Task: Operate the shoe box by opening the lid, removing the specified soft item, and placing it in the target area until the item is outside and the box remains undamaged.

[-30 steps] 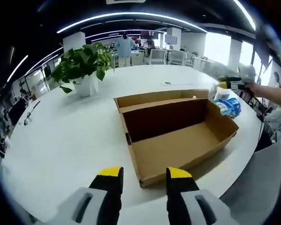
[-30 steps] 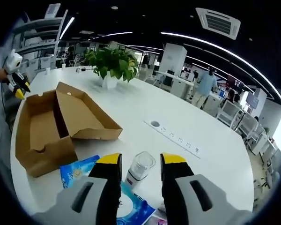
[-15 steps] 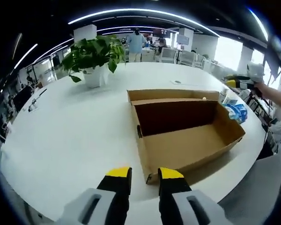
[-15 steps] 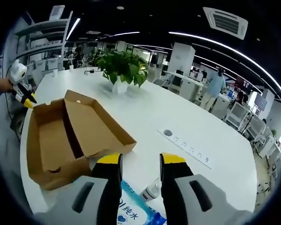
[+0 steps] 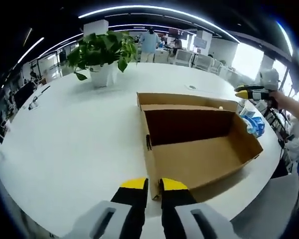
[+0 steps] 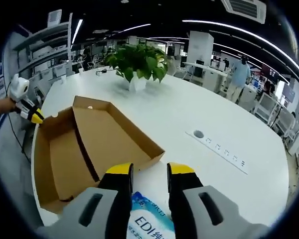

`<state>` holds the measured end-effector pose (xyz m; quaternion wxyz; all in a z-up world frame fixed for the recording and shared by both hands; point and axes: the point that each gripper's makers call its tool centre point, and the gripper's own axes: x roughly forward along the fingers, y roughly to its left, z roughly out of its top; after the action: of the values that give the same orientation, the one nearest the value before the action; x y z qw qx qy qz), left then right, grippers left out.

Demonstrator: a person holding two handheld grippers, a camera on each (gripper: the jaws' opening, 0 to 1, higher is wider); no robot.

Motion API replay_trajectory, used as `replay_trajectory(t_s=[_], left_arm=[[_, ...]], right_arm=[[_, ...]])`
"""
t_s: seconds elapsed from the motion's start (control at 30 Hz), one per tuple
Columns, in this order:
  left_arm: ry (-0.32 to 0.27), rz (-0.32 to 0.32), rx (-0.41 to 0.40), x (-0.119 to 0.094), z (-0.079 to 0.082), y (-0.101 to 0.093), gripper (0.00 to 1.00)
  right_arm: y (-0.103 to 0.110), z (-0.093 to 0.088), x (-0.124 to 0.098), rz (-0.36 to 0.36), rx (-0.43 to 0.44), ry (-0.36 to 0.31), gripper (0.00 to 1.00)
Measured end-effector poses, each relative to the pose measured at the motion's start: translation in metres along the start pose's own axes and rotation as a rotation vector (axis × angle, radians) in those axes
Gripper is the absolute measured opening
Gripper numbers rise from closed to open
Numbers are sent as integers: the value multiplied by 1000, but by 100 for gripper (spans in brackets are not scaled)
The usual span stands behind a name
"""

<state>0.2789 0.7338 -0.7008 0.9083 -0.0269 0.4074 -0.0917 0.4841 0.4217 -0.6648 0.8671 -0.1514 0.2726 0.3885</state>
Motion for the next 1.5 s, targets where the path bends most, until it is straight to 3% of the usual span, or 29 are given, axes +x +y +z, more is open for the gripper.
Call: replay_trajectory(t_s=[0.4,0.6,0.77,0.93,1.03,1.23,1.5], left_arm=[[11,-15,-3,2,-3,-4,4],[12,-12,-1,2,-3,-4,4],[9,-15,-11,2,-3,-3,4],[4,-16,-23,3,-3,-3,4],[0,-16,-32,3,-3,-2,4],[-2,-12,-34,3,-3,-2,4],[-2,-15,-52,3,-3,-2,4]], right_arm=[[9,-11,32,34,112,100,22],[10,-16,45,-6,210,168,14],[9,-24,46,-49,291,228,11],[11,-26,44,-63,338,244,8],[15,-31,41,-63,430,278,7],[17,-28,37,-67,495,276,3],[16,-21,30,-67,495,252,0]])
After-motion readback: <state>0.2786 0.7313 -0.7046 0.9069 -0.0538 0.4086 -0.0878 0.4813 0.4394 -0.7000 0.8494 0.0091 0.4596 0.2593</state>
